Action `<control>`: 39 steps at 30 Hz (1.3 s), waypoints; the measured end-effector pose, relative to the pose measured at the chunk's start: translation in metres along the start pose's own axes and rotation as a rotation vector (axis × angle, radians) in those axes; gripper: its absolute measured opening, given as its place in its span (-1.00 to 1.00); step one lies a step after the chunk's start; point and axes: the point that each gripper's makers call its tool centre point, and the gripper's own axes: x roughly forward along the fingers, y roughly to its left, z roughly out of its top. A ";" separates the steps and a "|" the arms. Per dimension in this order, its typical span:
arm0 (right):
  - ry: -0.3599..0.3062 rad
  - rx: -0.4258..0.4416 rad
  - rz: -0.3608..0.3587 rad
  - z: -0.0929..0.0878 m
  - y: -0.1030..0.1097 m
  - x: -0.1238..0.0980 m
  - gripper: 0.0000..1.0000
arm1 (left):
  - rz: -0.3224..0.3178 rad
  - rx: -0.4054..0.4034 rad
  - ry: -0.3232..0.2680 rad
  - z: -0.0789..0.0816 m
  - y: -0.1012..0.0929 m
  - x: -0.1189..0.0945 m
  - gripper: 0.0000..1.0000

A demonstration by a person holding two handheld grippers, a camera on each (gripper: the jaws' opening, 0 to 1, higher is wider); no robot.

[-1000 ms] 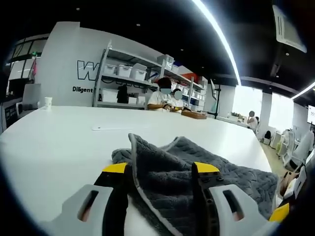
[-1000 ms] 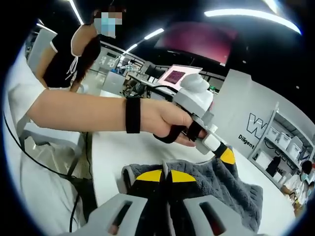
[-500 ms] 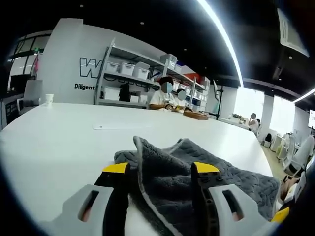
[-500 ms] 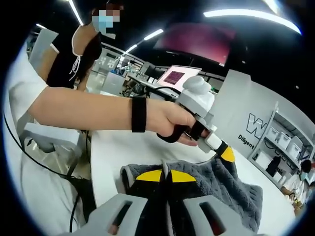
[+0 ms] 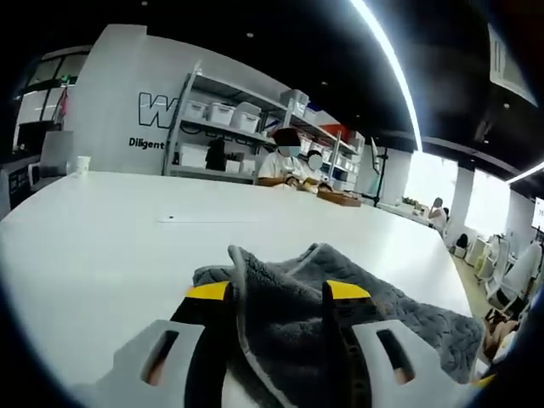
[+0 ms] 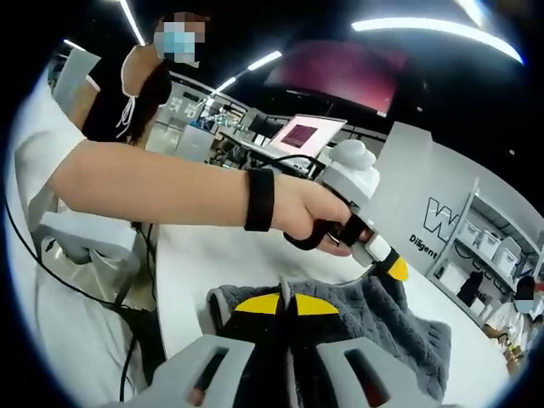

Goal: Open the folded towel by lifting each exposed corner and separating the folded layers until the towel lies flat within the target outline without major curled edges

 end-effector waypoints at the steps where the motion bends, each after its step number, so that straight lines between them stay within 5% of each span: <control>1: 0.000 0.002 0.000 0.000 0.000 0.000 -1.00 | -0.005 -0.002 -0.001 0.001 -0.001 0.001 -0.20; 26: -0.003 0.005 0.002 0.000 0.005 -0.002 -1.00 | 0.050 -0.085 0.000 0.010 0.023 0.013 -0.57; 39: -0.005 0.005 0.005 0.001 0.006 -0.004 -1.00 | 0.080 -0.059 0.008 0.010 0.026 0.011 -0.83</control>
